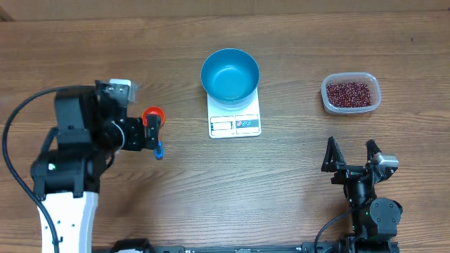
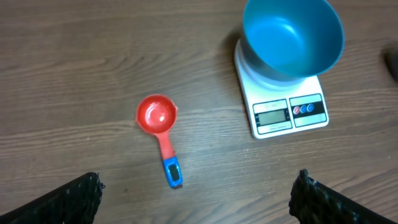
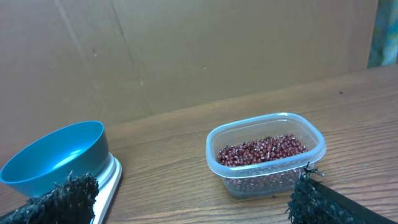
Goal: Scoop item into bowl and weigh 150g on scale
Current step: 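Move the left gripper forward over the red measuring cup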
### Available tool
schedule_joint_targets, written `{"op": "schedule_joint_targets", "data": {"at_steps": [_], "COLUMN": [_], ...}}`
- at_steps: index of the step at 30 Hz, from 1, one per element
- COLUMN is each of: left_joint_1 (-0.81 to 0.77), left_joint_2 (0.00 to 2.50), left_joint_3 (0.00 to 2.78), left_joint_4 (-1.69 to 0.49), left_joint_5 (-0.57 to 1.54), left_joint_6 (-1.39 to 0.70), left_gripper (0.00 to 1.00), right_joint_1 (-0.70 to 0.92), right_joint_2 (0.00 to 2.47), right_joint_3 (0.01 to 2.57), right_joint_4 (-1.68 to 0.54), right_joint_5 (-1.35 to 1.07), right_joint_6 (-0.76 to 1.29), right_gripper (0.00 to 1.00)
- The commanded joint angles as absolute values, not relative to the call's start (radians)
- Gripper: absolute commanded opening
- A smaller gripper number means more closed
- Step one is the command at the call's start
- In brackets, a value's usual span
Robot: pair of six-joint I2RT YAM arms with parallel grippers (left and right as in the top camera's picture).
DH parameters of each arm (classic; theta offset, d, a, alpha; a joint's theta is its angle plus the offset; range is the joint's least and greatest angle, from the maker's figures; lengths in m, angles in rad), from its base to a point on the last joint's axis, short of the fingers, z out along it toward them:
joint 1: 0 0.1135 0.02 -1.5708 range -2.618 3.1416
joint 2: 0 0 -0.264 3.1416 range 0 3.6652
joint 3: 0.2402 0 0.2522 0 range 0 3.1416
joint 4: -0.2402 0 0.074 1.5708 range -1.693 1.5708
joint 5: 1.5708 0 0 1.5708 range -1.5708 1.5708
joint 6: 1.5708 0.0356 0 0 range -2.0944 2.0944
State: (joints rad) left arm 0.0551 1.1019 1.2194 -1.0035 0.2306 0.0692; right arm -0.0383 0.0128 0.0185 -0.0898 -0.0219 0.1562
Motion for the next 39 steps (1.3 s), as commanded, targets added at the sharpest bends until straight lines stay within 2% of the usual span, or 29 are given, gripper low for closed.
{"op": "schedule_joint_targets", "data": {"at_steps": [1,9,19,39], "left_joint_1": [0.065,0.065,0.065,0.065], "left_joint_2": [1.128,1.246,1.434,1.455], "left_joint_3": [1.270,1.346,1.539,1.540], "left_joint_4": [-1.018,-1.039,-1.234,-1.260], "left_joint_5": [0.260,0.274,0.272,0.230], "left_joint_6": [0.136,0.142,0.206,0.205], "left_gripper": [1.00,1.00,1.00,0.99], "right_joint_1": [-0.033,-0.033,-0.033,-0.033], "right_joint_2": [0.004,0.004,0.004,0.004], "right_joint_3": [0.008,0.008,0.008,0.008], "right_joint_4": [-0.084,-0.084,-0.084,-0.084], "right_joint_5": [-0.020,-0.019,-0.020,-0.020], "right_joint_6": [0.157,0.157,0.157,0.157], "right_gripper": [1.00,1.00,1.00,1.00]}}
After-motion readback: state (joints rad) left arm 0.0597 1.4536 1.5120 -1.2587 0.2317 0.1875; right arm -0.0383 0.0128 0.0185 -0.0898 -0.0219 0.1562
